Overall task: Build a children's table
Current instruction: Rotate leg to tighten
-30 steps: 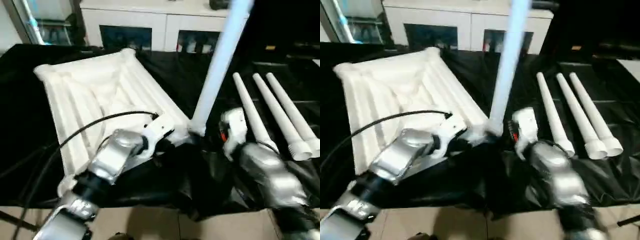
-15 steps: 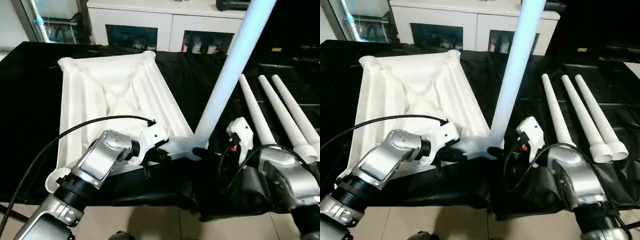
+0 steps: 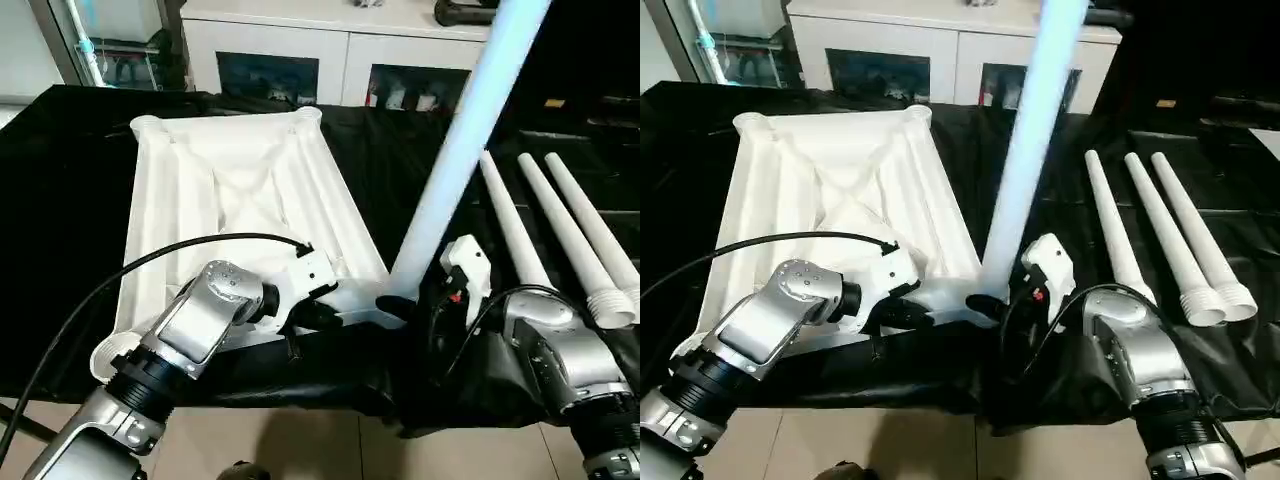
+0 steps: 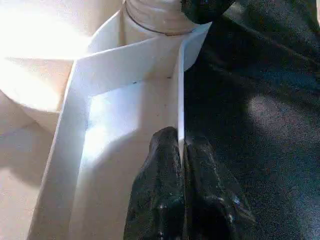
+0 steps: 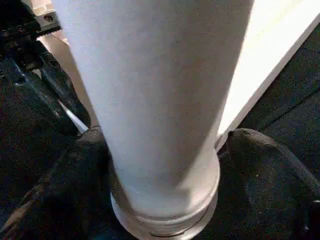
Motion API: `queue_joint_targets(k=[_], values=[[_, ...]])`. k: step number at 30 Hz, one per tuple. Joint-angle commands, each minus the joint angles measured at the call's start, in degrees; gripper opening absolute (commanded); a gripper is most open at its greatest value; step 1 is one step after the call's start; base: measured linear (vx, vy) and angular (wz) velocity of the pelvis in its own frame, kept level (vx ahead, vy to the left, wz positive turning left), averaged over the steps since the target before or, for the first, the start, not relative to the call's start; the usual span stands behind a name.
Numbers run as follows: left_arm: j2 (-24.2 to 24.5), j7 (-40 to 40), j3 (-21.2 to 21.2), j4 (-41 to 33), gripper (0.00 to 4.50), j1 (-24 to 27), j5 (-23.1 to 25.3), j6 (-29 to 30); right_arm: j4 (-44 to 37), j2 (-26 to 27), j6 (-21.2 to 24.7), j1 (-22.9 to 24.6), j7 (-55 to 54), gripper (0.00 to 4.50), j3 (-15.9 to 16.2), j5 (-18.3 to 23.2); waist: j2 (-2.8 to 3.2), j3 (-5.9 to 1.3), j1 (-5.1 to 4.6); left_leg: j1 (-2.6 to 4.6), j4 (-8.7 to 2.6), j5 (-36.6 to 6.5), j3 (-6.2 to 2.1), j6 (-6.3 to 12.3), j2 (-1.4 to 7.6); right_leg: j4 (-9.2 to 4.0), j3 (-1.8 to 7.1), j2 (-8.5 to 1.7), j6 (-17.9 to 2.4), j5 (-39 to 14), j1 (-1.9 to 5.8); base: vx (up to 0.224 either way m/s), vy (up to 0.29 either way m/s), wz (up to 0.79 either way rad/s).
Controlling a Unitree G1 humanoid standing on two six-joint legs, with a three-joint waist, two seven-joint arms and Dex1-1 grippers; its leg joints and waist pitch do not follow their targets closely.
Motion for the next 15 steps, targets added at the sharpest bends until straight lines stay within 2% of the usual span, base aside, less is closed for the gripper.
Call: queue_joint_targets(k=[1, 2, 5, 6, 10, 15], values=[[-0.3, -2.3, -1.9, -0.6, 0.0, 0.0, -0.8, 0.2, 1.6, -0.3, -1.0, -0.9, 0.0, 3.59, -0.6, -0.6, -0.2, -4.0, -0.28, 1.99, -4.49, -10.3, -1.68, 1.93, 3.91, -3.1, 1.93, -3.25, -13.8, -8.2, 1.98, 0.0, 0.0, 0.0], [-0.3, -2.3, -1.9, -0.4, 0.0, -0.1, -0.8, 0.2, 1.9, -0.2, -1.0, -1.0, 0.2, 3.37, -0.6, -0.7, -0.26, -4.0, -0.29, 1.97, -4.46, -10.0, -1.65, 2.06, 3.87, -3.08, 1.92, -3.24, -14.0, -7.7, 2.01, 0.0, 0.0, 0.0], [-0.3, -2.3, -1.9, -0.3, 0.0, -0.2, -0.8, 0.2, 2.1, -0.2, -1.2, -1.0, 0.4, 3.27, -0.5, -0.8, -0.29, -4.04, -0.24, 1.97, -4.39, -9.5, -1.64, 2.51, 3.89, -2.99, 1.91, -3.26, -14.2, -7.1, 2.07, 0.0, 0.0, 0.0], [-0.3, -2.3, -2.0, -0.3, 0.0, -0.2, -0.8, 0.2, 2.2, -0.3, -1.2, -1.0, 0.5, 3.16, -0.5, -0.7, -0.13, -4.0, -0.23, 1.97, -4.41, -9.5, -1.66, 2.51, 3.89, -2.98, 1.91, -3.25, -14.2, -7.1, 2.05, 0.0, 0.0, 0.0], [-0.3, -2.3, -2.1, -0.2, 0.0, -0.2, -0.8, 0.2, 2.3, -0.3, -1.0, -1.0, 1.0, 2.78, -0.5, -0.7, -0.16, -3.99, -0.3, 2.0, -4.39, -9.8, -1.64, 2.45, 3.87, -3.04, 1.91, -3.22, -14.4, -7.4, 2.04, 0.0, 0.0, 0.0], [-0.4, -1.7, -2.0, 0.2, 0.0, -0.1, -0.7, 0.1, 3.4, 0.3, -1.6, -0.8, -0.7, 2.72, -0.4, -1.8, -0.23, -3.99, -0.3, 1.93, -4.31, -9.1, -1.62, 2.81, 3.85, -2.94, 1.9, -3.23, -14.6, -6.7, 2.08, 0.0, 0.0, 0.0]])
